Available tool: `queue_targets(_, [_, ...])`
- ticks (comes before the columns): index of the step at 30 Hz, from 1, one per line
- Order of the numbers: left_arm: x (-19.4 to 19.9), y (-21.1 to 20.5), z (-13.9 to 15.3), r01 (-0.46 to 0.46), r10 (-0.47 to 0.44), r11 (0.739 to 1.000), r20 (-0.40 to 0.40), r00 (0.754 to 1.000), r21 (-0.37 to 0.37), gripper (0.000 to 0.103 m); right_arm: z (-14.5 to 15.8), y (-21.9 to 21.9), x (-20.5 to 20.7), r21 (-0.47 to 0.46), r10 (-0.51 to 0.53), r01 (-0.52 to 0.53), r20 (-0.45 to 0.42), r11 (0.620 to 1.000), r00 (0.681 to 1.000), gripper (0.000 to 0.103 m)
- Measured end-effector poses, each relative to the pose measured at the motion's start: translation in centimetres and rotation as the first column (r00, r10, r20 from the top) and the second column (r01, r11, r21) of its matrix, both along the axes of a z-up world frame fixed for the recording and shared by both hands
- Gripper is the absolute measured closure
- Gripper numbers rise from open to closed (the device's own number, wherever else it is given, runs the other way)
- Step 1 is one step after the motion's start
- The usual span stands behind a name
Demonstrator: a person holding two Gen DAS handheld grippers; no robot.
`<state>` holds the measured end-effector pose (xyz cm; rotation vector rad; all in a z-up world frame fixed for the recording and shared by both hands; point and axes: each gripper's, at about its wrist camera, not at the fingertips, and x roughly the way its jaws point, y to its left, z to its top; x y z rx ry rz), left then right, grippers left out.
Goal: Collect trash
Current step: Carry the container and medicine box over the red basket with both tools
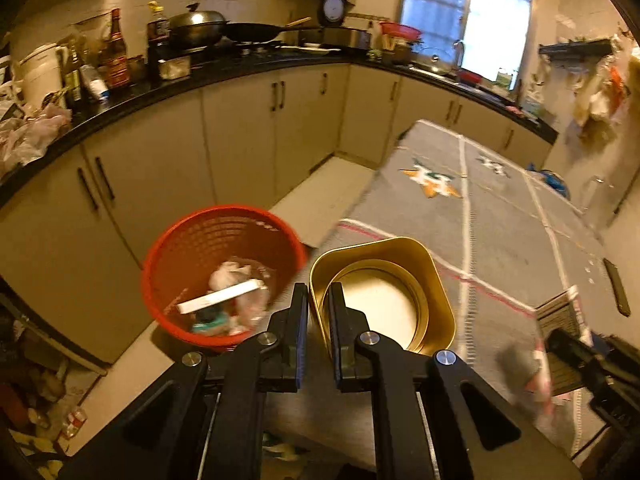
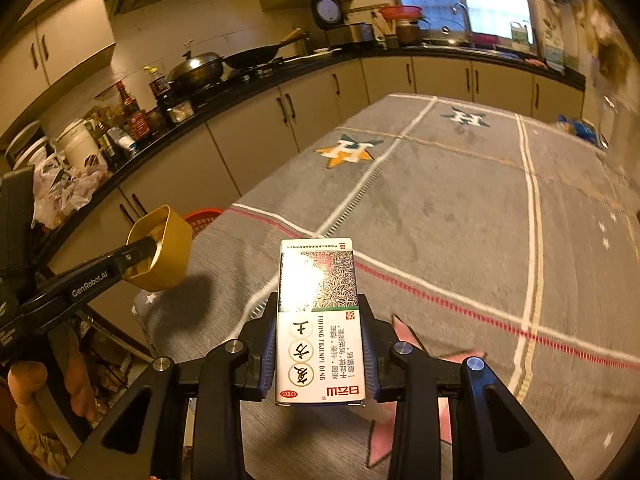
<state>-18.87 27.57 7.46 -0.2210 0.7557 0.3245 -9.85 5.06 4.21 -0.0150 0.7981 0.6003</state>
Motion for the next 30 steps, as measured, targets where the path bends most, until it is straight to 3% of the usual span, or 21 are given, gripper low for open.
queue_targets(4, [0.0,1.9,-0.5,-0.021,0.021,1.000,-0.033,0.999,0.004,0.093,0.1,2.0,0.1,-0.011,0.045,-0.045,-0.002,0.999,0.999,0.065])
queue_targets(20, [-0.2,8.4,-0.8,-0.064,0.065,0.997,-0.030,0.997,0.038,0.093,0.2,12.3,1.2,-0.043,0.203,-0.205,-0.041,0.978,0.978,0.065])
queue_targets(30, [0.4,12.1,-1.9,-0.094,0.095,0.995,-0.056,0.994,0.013,0.093,0.1,17.8,1.6,-0.061,0.266,-0.268,-0.040,0.961,0.963,0.065])
